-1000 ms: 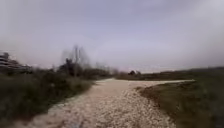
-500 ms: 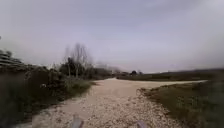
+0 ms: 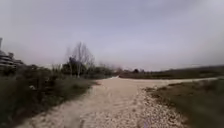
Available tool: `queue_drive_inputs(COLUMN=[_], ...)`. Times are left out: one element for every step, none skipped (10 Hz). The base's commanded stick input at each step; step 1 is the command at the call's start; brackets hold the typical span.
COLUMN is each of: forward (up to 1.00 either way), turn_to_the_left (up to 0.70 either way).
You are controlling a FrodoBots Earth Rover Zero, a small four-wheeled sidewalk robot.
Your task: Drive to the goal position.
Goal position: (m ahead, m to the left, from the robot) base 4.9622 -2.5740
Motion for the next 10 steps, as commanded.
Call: queue_drive_inputs(forward=[0.7, 0.7, 0.7, 0.7, 0.7, 0.7, 0.7, 0.7, 0.7, 0.7], turn_to_the_left=[0.0, 0.0, 0.0, 0.0, 0.0, 0.0, 0.0, 0.0, 0.0, 0.0])
